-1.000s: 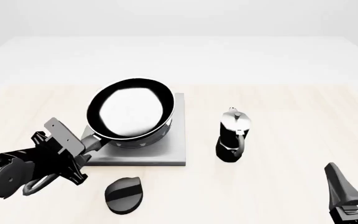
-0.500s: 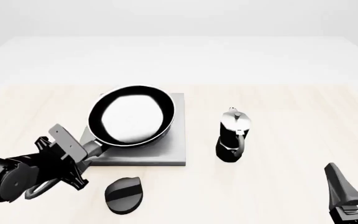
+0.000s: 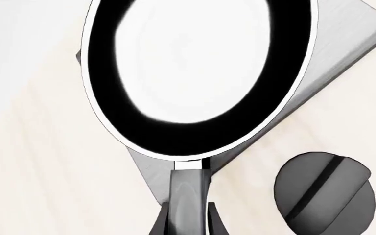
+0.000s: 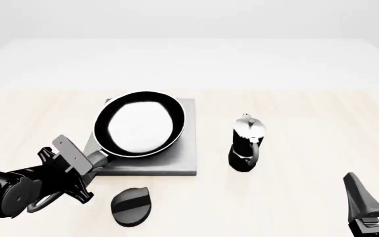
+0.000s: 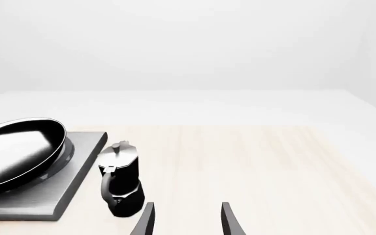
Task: Turn on the stove and put the frying pan on it.
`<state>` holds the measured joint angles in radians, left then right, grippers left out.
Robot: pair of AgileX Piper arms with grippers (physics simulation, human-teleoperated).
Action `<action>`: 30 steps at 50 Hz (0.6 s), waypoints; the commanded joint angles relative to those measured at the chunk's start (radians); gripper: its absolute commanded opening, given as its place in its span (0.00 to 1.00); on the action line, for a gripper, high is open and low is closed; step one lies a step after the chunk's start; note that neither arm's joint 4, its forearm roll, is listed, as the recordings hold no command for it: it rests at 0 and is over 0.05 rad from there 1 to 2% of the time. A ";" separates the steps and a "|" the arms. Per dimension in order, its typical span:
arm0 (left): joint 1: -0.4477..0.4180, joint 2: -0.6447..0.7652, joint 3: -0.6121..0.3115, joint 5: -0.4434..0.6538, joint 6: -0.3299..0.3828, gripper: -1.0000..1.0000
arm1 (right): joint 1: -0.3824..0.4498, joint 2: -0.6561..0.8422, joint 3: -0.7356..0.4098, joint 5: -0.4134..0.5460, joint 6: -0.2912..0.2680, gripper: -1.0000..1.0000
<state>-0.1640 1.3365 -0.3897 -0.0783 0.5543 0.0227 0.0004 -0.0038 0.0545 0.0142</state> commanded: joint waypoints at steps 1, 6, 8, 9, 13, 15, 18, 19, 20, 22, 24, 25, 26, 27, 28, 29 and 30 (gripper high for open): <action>-0.009 0.012 -0.007 -0.008 0.006 0.00 | 0.000 0.000 0.001 -0.001 0.001 1.00; -0.003 -0.012 -0.038 0.022 -0.014 1.00 | 0.000 0.000 0.003 0.000 0.001 1.00; -0.005 -0.019 -0.038 0.026 -0.019 1.00 | 0.000 0.000 0.002 -0.001 0.000 1.00; -0.007 -0.019 -0.035 0.024 -0.019 1.00 | 0.000 0.000 0.002 -0.001 0.000 1.00; -0.009 -0.015 -0.032 0.015 -0.020 1.00 | 0.000 0.000 0.002 -0.001 0.001 1.00; -0.005 -0.012 -0.031 0.008 -0.016 1.00 | -0.001 0.000 0.002 -0.001 -0.001 1.00; -0.005 -0.011 -0.033 0.005 -0.015 1.00 | -0.002 0.000 0.002 -0.001 0.000 1.00; -0.008 -0.011 -0.036 0.008 -0.020 1.00 | -0.002 0.000 0.002 -0.001 -0.001 1.00; -0.009 -0.012 -0.038 0.009 -0.021 1.00 | -0.002 0.000 0.001 -0.001 -0.001 1.00; -0.009 -0.016 -0.040 0.013 -0.023 1.00 | -0.002 0.000 0.001 -0.001 -0.001 1.00; -0.013 -0.020 -0.042 0.019 -0.026 1.00 | -0.002 0.000 0.001 -0.001 -0.001 1.00; -0.012 -0.024 -0.042 0.019 -0.024 1.00 | -0.001 0.000 0.000 -0.002 -0.001 1.00; -0.013 -0.025 -0.043 0.022 -0.023 1.00 | -0.001 0.000 0.001 -0.002 -0.001 1.00; -0.014 -0.030 -0.044 0.025 -0.024 1.00 | -0.002 0.000 0.001 -0.002 0.000 1.00; -0.015 -0.036 -0.046 0.029 -0.025 1.00 | -0.002 0.000 0.001 -0.002 -0.003 1.00; -0.014 -0.041 -0.050 0.035 -0.026 1.00 | -0.002 0.000 0.001 -0.002 -0.002 1.00; -0.016 -0.047 -0.052 0.041 -0.028 1.00 | -0.002 0.000 0.000 -0.002 -0.002 1.00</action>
<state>-0.1740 1.3124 -0.4282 -0.0585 0.5335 0.0212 0.0004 -0.0027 0.0533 0.0135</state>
